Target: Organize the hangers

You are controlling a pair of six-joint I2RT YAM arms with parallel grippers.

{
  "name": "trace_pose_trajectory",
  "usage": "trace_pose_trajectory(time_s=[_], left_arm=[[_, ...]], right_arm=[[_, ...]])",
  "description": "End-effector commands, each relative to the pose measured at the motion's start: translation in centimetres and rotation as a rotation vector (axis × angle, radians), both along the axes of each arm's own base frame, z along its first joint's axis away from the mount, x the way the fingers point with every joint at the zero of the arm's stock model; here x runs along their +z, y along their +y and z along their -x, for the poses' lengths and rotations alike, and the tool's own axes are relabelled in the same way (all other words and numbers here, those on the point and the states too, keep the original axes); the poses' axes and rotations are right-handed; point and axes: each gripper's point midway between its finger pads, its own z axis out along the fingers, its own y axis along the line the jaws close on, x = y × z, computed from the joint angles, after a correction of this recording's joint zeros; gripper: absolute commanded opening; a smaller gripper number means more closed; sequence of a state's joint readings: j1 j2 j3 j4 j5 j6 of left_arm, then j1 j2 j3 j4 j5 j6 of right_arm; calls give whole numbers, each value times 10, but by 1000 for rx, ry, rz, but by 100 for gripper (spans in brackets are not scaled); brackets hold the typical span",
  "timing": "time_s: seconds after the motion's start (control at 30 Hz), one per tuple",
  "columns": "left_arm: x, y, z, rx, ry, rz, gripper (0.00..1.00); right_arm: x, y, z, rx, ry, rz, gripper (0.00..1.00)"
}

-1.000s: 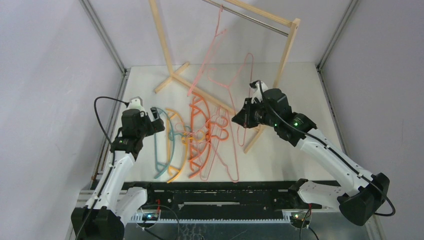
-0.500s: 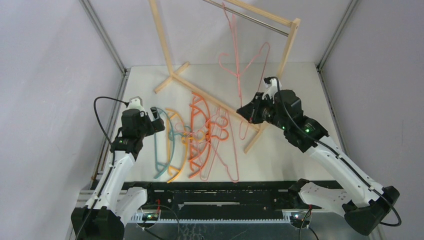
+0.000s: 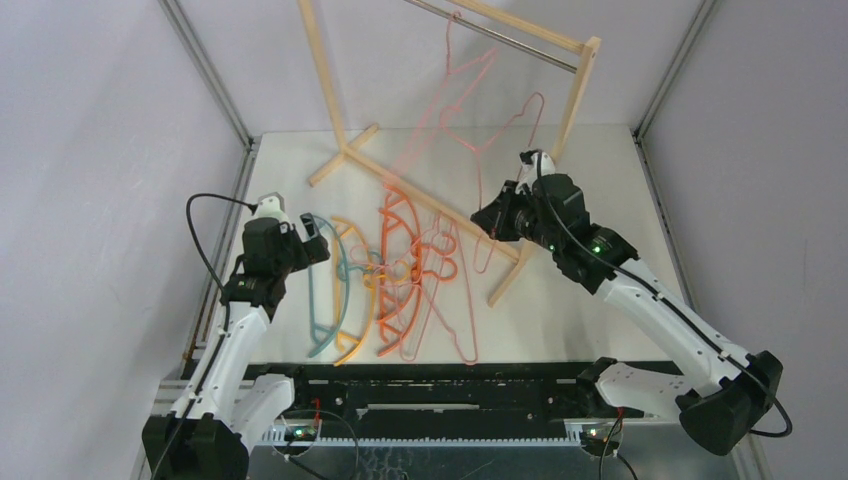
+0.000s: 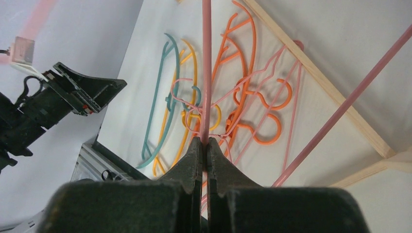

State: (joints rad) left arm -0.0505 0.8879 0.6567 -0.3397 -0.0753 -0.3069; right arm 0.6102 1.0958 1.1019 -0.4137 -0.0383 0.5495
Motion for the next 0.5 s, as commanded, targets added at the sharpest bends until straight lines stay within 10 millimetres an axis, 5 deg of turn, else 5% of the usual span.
trace_pose_trajectory(time_s=[0.0, 0.27, 0.47], left_arm=[[24, -1, -6, 1, -77, 5, 99], [25, -1, -5, -3, -74, 1, 100], [24, 0, -5, -4, -62, -8, 100]], right_arm=[[19, 10, -6, 24, -42, -53, 0], [27, 13, -9, 31, -75, -69, 0], [70, 15, -4, 44, -205, -187, 0]])
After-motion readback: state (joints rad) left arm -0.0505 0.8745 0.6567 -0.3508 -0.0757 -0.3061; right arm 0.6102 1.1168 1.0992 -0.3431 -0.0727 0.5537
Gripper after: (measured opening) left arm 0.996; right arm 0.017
